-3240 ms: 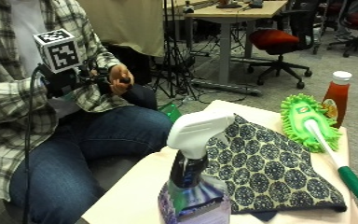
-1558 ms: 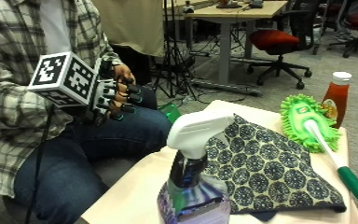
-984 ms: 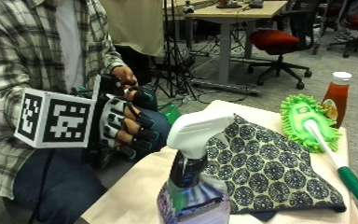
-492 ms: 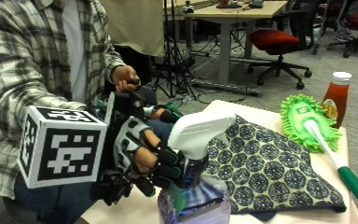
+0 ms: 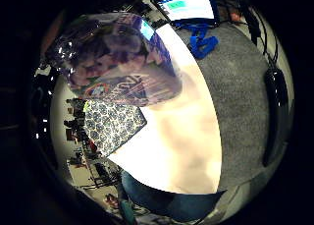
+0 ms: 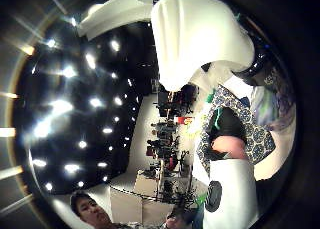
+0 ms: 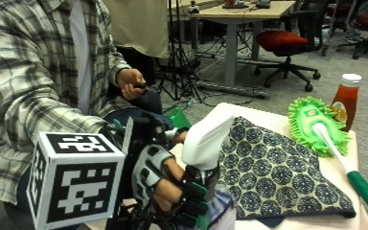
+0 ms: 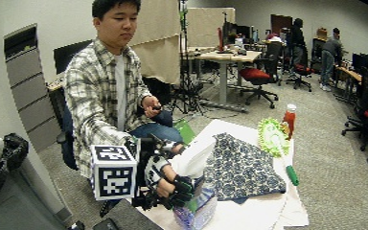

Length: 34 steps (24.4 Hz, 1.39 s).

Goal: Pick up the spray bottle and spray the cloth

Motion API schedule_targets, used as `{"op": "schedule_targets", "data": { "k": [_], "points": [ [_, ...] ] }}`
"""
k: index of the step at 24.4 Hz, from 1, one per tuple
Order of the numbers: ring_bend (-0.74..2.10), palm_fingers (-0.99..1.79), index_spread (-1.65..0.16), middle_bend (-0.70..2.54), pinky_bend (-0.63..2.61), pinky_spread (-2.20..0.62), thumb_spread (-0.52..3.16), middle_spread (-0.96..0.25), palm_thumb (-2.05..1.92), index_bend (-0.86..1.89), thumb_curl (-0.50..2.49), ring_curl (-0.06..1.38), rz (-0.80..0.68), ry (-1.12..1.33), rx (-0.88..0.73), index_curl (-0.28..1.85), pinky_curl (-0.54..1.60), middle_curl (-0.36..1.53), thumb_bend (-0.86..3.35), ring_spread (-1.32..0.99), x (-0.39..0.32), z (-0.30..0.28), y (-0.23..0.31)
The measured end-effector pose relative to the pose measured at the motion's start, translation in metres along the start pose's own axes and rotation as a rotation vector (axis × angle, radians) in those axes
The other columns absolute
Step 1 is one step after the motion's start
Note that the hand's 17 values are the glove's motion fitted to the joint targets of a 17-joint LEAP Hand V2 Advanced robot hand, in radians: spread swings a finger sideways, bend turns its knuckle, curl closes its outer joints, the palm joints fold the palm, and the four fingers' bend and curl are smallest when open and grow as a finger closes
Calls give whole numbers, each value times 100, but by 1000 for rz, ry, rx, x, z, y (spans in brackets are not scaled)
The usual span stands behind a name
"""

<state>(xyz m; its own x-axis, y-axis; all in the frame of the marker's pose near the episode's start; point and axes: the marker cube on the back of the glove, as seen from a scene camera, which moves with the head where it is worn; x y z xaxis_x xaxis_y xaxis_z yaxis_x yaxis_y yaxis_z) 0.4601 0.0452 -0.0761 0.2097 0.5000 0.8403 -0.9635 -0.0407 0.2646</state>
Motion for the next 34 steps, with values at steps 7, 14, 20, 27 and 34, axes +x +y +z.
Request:
{"op": "schedule_targets", "data": {
  "k": [7,14,20,27,34],
  "points": [
    [41,42,-20,31,11,18,108,2,86,20,57,33,-56,-41,15,34,24,39,8,1,5,8,-21],
    [50,74,-23,38,11,15,98,-3,94,22,60,34,-115,-110,71,35,20,41,6,-5,3,12,-35],
    [53,94,-24,41,19,11,80,-9,100,20,63,38,-101,-122,98,38,24,44,2,-11,4,13,-44],
    [49,108,-26,41,20,6,61,-13,104,26,66,41,-115,-127,137,44,29,48,-2,-16,2,14,-48],
    [49,103,-27,41,21,4,51,-15,105,21,69,44,-127,-130,151,48,33,51,-2,-18,5,12,-39]
  ]
}}
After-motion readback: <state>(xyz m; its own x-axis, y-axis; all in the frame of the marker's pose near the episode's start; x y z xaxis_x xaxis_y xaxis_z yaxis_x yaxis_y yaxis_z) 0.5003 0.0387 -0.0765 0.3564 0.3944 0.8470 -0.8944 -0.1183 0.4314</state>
